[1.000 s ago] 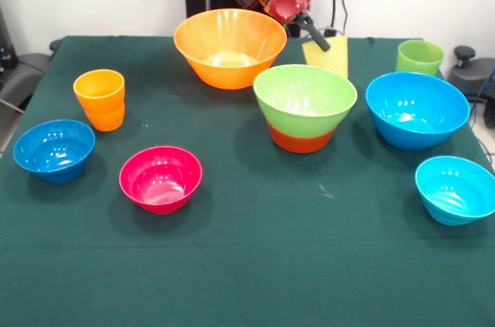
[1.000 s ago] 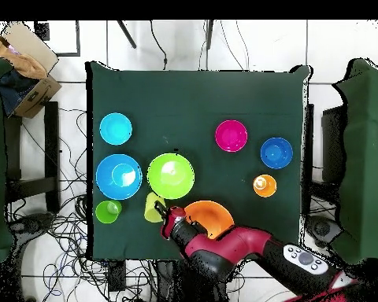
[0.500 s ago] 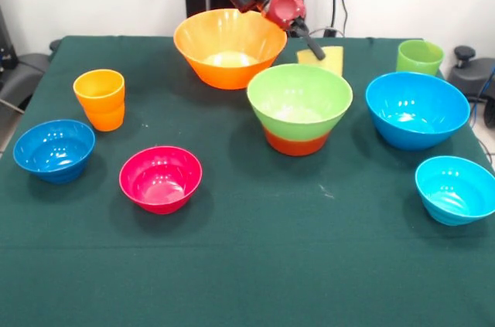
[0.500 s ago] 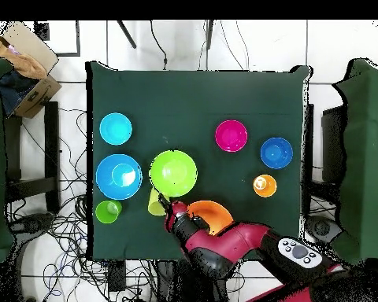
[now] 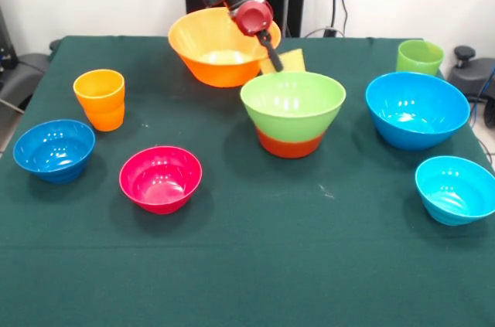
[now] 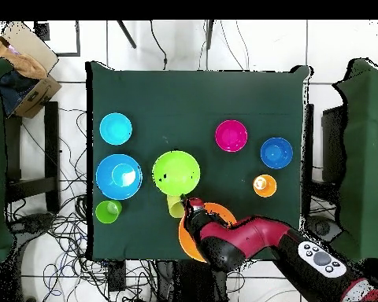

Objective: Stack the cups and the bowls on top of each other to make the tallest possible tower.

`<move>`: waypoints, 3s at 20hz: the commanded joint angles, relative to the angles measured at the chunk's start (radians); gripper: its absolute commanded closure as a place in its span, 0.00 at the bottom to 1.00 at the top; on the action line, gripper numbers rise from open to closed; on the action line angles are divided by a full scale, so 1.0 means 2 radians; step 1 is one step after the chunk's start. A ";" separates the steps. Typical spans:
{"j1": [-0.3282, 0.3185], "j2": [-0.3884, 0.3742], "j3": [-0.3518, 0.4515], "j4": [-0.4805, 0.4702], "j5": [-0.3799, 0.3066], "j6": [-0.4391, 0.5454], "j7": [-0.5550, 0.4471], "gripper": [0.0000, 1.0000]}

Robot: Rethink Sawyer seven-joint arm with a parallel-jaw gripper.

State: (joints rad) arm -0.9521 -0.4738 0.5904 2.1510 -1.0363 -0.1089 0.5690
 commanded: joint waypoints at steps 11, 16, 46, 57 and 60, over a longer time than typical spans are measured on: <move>0.138 -0.048 -0.084 -0.041 0.084 0.151 0.095 1.00; 0.143 -0.052 -0.088 -0.039 0.101 0.147 0.089 1.00; 0.178 -0.336 -0.019 0.106 0.555 0.420 0.042 1.00; 0.061 -0.317 0.081 0.124 0.498 0.327 -0.053 1.00; 0.039 -0.305 0.105 0.119 0.474 0.310 -0.047 1.00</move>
State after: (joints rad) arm -0.8375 -1.1434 0.6700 2.3361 -0.0035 0.6061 0.5690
